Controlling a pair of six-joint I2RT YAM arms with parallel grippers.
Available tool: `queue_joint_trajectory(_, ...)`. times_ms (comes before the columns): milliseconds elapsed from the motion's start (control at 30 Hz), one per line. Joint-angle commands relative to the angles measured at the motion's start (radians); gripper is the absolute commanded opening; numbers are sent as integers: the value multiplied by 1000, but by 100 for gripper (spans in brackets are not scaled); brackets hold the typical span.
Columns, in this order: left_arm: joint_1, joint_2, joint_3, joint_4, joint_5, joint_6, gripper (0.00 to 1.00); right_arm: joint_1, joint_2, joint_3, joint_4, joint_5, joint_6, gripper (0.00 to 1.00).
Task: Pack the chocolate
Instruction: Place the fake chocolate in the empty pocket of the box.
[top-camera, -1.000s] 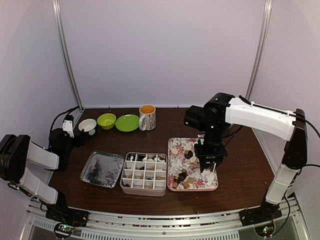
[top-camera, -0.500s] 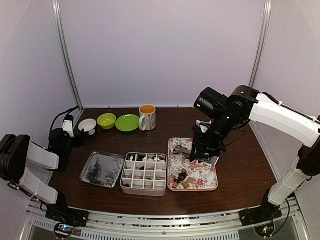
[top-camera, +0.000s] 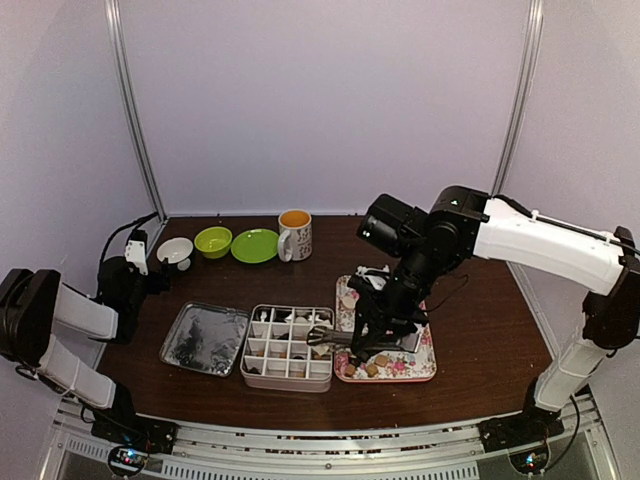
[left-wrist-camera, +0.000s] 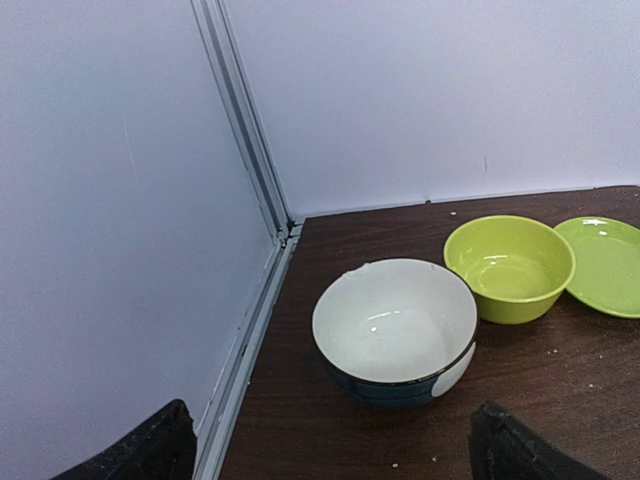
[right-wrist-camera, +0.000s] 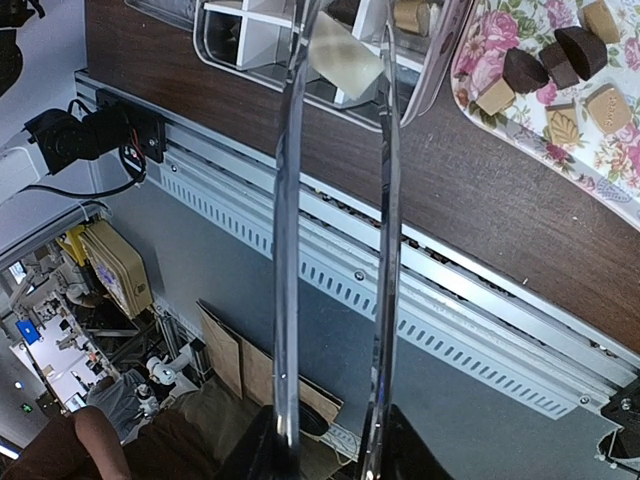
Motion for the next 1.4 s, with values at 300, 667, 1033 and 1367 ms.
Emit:
queue_joint_trajectory(300,7,1,22,52,-1,-6,98,33,56,74,-114,-52,-96,31)
queue_joint_trajectory(667,7,2,22,53,0,-6,98,33,72,76,-109,-41,-102,39)
queue_joint_trajectory(1033,7,1,22,53,-1,-7,98,31,82,82,-112,-12,-106,40)
queue_joint_trajectory(1367,7,1,22,52,-1,-6,98,-30,-23,-1,-157,161,-17,41)
